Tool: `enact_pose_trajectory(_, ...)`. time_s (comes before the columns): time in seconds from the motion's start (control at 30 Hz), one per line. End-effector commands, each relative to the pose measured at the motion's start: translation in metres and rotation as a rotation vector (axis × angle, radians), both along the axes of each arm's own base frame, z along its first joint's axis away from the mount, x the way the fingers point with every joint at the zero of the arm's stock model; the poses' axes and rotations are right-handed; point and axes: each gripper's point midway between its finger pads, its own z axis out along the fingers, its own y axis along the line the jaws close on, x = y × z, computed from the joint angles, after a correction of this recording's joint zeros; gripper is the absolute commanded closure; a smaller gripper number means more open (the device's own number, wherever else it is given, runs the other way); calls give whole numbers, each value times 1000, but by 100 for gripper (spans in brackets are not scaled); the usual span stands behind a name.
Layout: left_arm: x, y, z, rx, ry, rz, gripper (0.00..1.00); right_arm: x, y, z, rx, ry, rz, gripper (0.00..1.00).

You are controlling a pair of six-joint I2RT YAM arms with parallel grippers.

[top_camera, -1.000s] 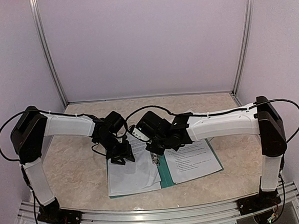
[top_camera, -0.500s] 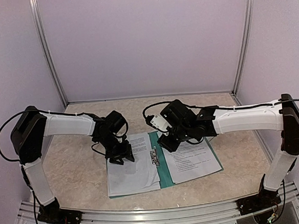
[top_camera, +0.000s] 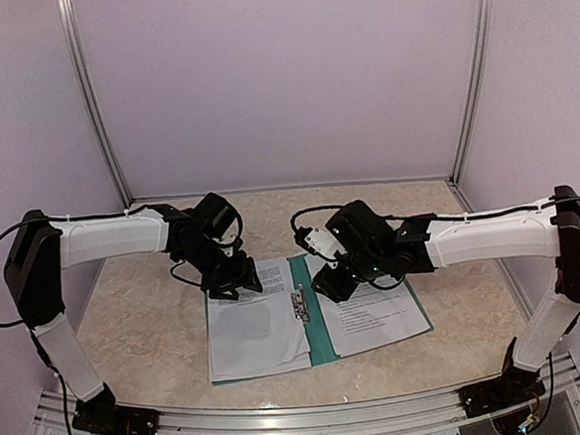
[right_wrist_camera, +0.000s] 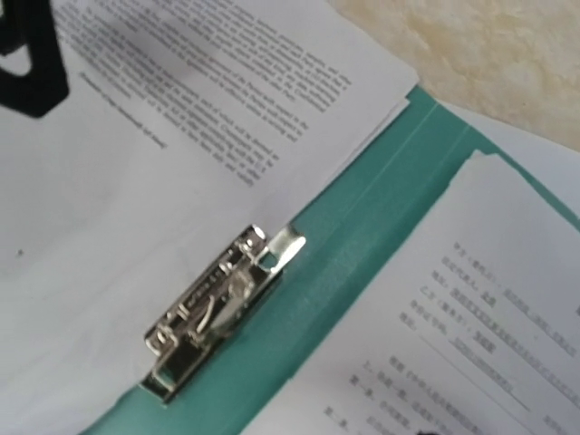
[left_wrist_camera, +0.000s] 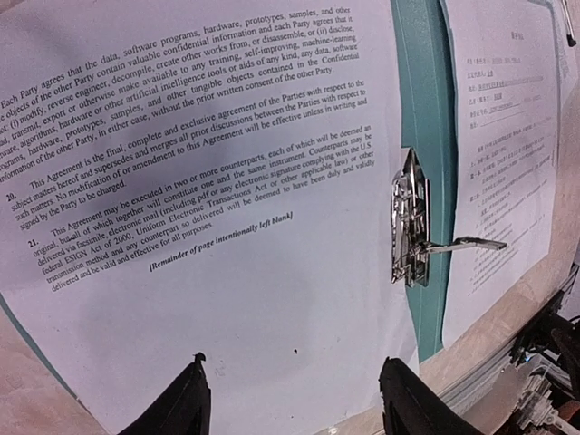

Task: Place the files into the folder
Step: Close the spring clip on the folder with some files, then clamp the spring clip on the folder with some files.

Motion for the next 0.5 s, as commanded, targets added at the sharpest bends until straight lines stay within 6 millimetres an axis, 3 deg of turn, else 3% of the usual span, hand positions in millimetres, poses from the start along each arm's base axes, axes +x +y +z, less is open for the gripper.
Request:
enact_pose_trajectory(0.0, -3, 5, 11, -4, -39, 25, 35, 3, 10, 10, 135, 49, 45, 44)
enact_pose_trajectory(0.23, -4, 18, 25, -3, -100, 64, 28, 10, 25, 4, 241, 121, 138, 37)
enact_pose_trajectory(0.47, -4, 19, 31, -11, -114, 65, 27, 15, 33, -22, 254, 217, 191, 37)
